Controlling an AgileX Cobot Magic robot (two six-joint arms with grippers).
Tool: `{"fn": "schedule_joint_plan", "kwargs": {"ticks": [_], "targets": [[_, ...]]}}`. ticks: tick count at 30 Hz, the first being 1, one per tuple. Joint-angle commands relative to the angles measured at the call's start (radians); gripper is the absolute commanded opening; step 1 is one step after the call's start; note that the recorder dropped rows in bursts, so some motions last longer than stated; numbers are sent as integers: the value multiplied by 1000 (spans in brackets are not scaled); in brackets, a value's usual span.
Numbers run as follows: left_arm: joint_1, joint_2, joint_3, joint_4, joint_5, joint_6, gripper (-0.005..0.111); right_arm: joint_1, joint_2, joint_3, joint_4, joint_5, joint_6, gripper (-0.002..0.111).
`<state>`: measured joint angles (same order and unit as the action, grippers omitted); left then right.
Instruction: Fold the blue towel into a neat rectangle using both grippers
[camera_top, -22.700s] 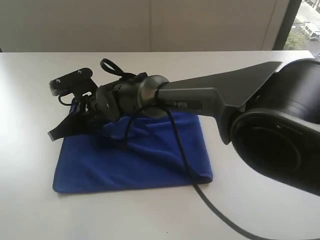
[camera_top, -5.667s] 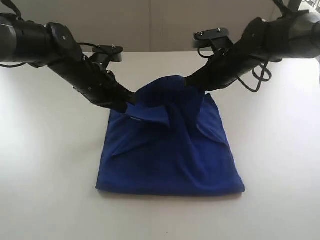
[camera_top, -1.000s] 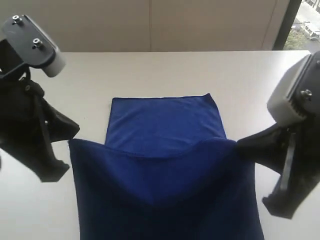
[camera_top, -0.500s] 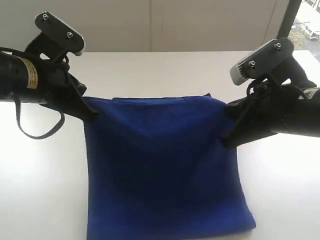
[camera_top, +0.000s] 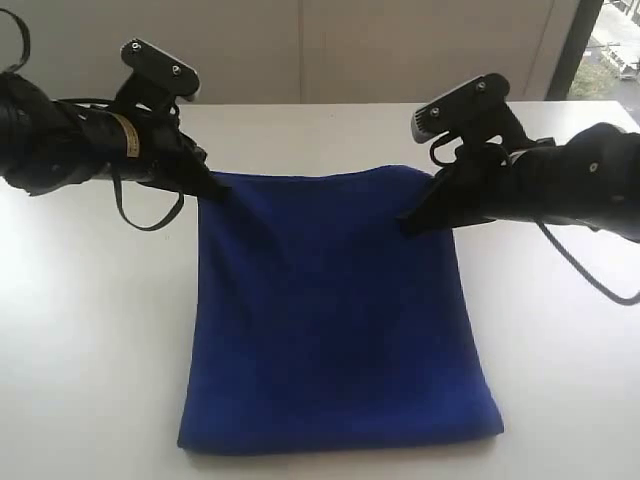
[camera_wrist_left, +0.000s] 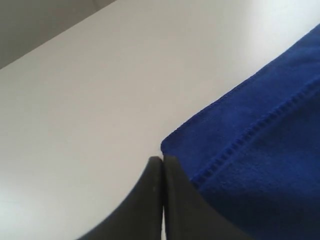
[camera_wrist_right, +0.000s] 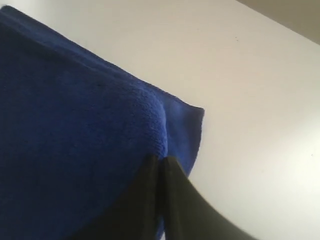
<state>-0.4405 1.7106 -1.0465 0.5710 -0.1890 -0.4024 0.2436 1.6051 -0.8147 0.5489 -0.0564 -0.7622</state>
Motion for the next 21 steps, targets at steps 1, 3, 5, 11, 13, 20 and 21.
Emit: {"fn": "schedule_joint_plan", "kwargs": {"ticks": [1, 3, 5, 11, 13, 20, 21], "targets": [[11, 66, -48, 9, -27, 12, 0, -35, 64, -38, -2, -50, -1, 0], [13, 100, -72, 9, -31, 14, 0, -35, 93, -51, -2, -87, -3, 0], [13, 145, -110, 9, -38, 31, 0, -35, 144, -71, -2, -139, -3, 0], [38, 241, -181, 6, -56, 39, 0, -35, 254, -106, -4, -257, -3, 0], [45, 269, -201, -1, -51, 39, 0, -35, 297, -120, -4, -283, -3, 0], [52, 367, -240, -3, -71, 43, 0, -35, 418, -142, -11, -374, -3, 0], [52, 377, -240, -5, -82, 43, 0, -35, 424, -142, -11, -374, 0, 1]]}}
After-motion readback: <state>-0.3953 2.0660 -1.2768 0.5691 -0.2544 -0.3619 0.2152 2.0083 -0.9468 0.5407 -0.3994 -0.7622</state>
